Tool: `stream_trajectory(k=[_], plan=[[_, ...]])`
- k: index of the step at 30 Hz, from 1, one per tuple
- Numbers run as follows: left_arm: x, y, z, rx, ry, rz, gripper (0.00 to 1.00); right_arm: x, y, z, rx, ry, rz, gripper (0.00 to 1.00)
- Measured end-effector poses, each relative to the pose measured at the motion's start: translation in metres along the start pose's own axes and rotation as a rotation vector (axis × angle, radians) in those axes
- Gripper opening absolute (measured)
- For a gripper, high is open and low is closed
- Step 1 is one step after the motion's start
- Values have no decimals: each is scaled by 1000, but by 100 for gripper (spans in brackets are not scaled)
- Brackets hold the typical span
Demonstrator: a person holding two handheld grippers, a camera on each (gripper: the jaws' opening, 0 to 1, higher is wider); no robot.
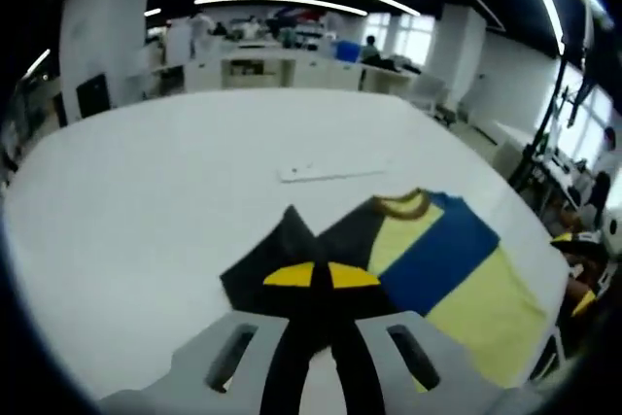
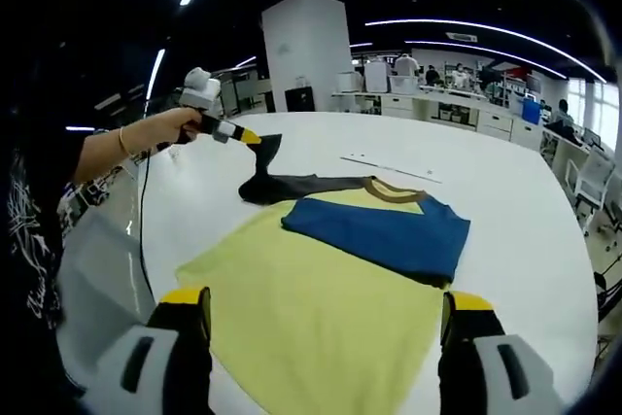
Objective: Fold the garment on the visible template until the final outline fits inside the template.
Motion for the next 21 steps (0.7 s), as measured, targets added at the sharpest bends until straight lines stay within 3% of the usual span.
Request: stream_trajectory(k=[10,21], plan=[[45,-20,24,16,73,32,0,0,5,-1,-5,3,10,99],[113,-31,51,31,228,44,0,4,13,-4,-17,19,29,99]])
Point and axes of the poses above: the point that each gripper's makers call its tool centre point, and the gripper's own axes: z roughly forward along the fingers, x roughly to its right, y roughly out of its underside, the point moved 4 cm from there along -z, roughly backward along the fingers, and after that the axes turned 5 degrees about x, right-handed, at the moved point
